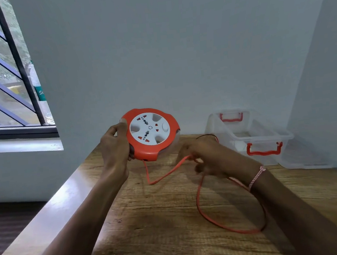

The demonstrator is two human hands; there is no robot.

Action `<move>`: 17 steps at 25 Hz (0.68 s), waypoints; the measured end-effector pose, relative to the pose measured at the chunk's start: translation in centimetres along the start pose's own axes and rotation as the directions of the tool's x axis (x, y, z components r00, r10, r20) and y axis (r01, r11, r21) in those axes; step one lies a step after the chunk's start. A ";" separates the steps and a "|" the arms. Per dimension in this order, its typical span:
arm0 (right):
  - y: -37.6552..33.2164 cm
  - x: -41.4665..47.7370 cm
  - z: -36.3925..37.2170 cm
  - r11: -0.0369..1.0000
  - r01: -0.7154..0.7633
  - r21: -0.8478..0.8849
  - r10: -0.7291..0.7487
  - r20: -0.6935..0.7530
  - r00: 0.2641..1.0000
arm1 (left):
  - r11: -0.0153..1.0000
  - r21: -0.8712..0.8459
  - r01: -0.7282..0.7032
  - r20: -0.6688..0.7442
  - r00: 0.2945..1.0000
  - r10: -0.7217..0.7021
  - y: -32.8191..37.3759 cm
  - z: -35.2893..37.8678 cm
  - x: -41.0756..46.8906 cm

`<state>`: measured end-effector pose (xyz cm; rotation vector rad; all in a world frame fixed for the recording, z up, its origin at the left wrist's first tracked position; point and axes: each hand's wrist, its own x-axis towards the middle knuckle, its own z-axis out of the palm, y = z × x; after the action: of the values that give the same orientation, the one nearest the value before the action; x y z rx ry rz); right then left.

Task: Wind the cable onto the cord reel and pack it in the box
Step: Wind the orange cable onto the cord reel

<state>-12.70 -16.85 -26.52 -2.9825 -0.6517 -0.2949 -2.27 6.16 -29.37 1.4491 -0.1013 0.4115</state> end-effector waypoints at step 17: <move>0.3 -0.8 1.4 0.938 0.004 0.347 -0.058 0.144 0.988 | 0.996 0.064 -0.056 0.035 0.998 0.054 -0.1 0.5 -0.7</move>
<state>-13.06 -17.24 -28.10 -2.6741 -0.6842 0.0462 -2.75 5.53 -29.62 1.5195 -0.1562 0.4396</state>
